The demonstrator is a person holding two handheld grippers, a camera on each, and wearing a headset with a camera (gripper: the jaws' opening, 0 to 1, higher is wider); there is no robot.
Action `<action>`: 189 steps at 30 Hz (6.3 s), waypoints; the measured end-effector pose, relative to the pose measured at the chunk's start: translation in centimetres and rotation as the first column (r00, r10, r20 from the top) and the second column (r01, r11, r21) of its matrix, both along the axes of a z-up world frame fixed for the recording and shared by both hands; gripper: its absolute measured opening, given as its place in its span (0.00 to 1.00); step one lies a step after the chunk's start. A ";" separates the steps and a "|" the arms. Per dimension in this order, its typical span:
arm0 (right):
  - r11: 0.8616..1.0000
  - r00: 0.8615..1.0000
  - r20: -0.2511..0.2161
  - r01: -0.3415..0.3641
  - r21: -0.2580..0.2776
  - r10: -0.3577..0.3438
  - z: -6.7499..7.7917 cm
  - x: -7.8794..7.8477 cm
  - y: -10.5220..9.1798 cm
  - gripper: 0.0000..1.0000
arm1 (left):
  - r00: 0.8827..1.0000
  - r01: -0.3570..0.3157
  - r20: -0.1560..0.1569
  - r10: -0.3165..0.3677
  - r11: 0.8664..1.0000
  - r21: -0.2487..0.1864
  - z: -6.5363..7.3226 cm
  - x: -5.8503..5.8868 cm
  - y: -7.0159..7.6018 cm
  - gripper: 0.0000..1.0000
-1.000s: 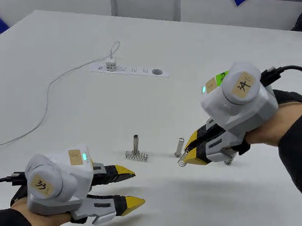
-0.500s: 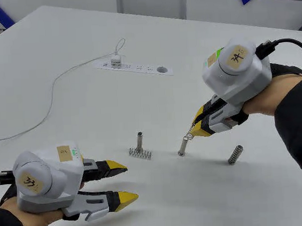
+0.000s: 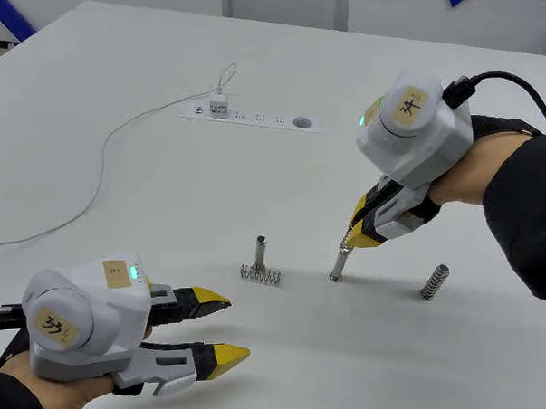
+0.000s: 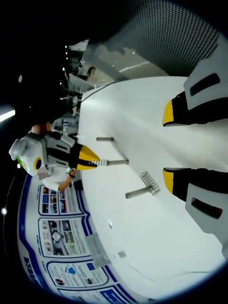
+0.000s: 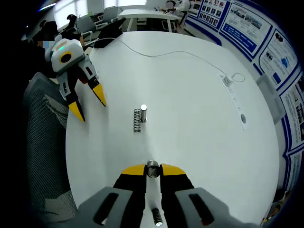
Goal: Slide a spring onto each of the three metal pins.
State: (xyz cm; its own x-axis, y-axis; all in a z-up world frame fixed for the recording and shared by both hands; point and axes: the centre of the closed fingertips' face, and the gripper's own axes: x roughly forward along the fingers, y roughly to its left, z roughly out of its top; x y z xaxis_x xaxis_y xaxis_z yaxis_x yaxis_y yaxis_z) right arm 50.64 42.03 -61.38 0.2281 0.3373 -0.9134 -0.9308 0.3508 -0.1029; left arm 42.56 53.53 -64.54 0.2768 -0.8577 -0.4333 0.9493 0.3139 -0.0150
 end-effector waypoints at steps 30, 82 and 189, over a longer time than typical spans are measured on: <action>0.998 0.997 -0.071 0.017 -0.056 -0.021 -5.1 0.5 -0.4 0.13 | 1.000 -0.017 -0.011 0.017 1.000 -0.005 -0.2 0.3 0.2 0.36; 0.996 0.995 -0.064 -0.067 0.057 0.070 -6.9 -1.3 7.9 0.12 | 0.999 -0.048 0.002 0.047 0.998 0.027 0.1 0.5 1.2 0.35; 0.970 0.972 -0.023 -0.230 0.078 0.232 1.5 -8.7 10.2 0.12 | 0.998 0.055 0.034 -0.054 0.997 -0.047 1.5 -0.7 -1.5 0.26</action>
